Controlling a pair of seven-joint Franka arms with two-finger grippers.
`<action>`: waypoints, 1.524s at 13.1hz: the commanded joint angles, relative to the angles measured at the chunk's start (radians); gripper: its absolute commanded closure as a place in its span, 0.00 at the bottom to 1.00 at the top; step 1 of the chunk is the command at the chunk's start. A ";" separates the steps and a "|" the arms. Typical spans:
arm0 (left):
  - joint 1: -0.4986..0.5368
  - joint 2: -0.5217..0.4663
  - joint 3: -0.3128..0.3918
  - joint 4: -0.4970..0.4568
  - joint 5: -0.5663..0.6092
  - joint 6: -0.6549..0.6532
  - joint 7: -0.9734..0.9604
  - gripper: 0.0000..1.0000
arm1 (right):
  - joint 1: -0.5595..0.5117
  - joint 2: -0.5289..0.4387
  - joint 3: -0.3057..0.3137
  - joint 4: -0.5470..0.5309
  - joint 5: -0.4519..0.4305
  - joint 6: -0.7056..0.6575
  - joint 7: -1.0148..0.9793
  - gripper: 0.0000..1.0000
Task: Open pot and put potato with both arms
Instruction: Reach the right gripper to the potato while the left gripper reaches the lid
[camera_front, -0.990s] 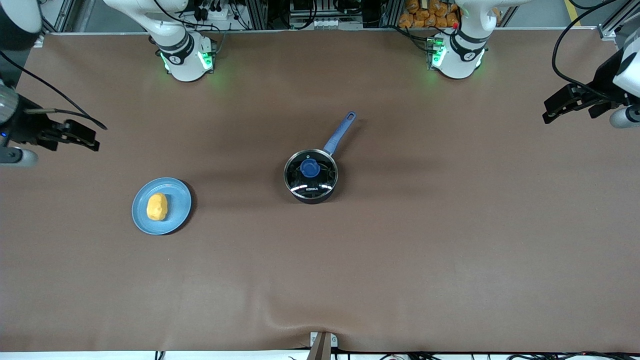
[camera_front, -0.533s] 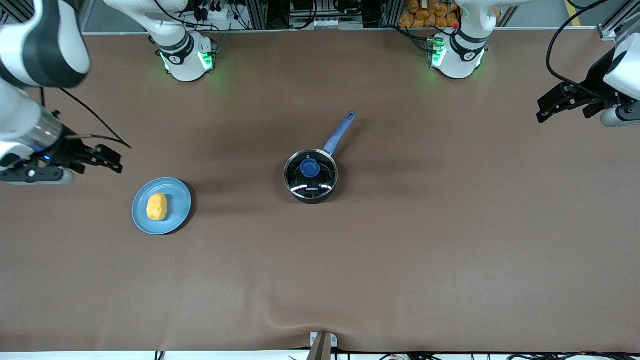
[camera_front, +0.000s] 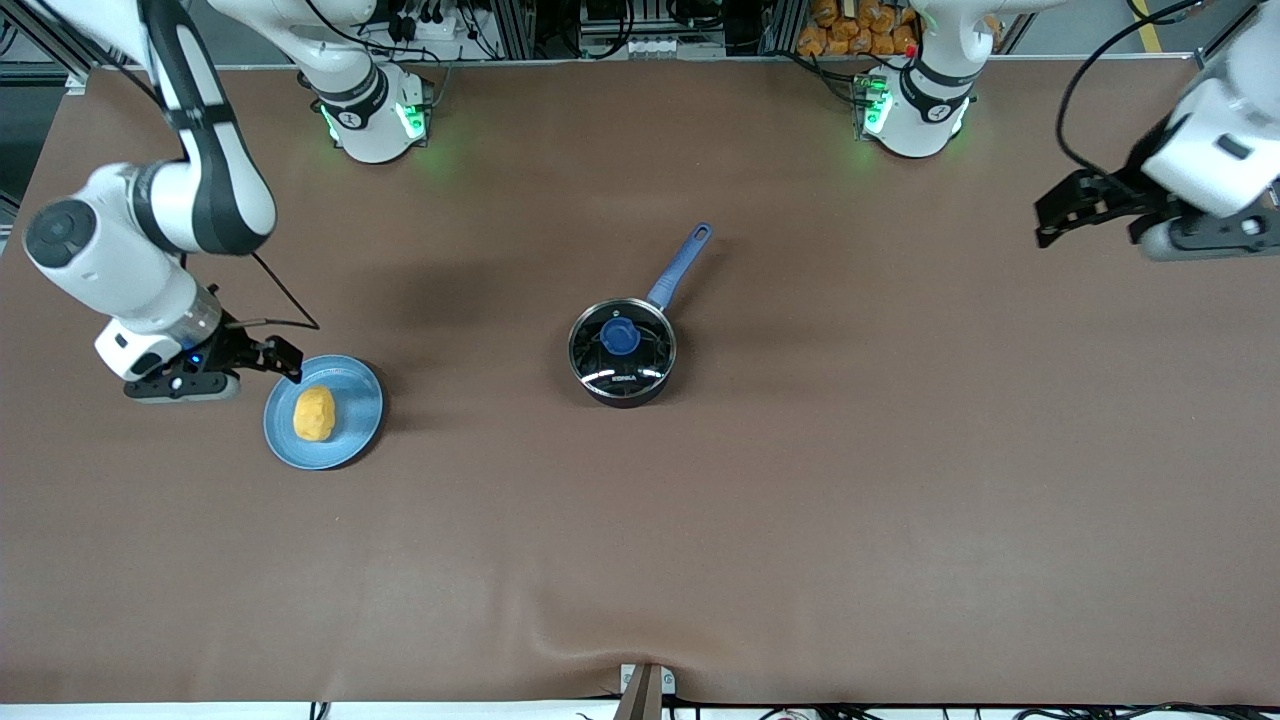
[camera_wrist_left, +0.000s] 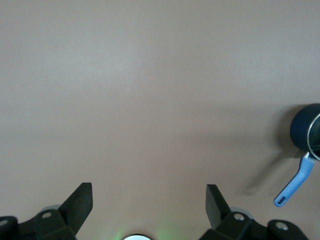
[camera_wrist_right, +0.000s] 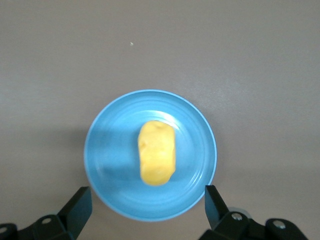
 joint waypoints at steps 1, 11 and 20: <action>-0.007 0.072 -0.059 0.058 -0.005 -0.010 -0.091 0.00 | -0.022 0.095 0.011 0.004 0.000 0.108 -0.027 0.00; -0.220 0.252 -0.129 0.121 0.001 0.110 -0.435 0.00 | -0.016 0.284 0.011 0.006 0.000 0.332 -0.027 0.00; -0.464 0.468 -0.116 0.184 0.092 0.303 -0.765 0.00 | -0.004 0.128 0.017 -0.007 0.000 0.123 -0.020 1.00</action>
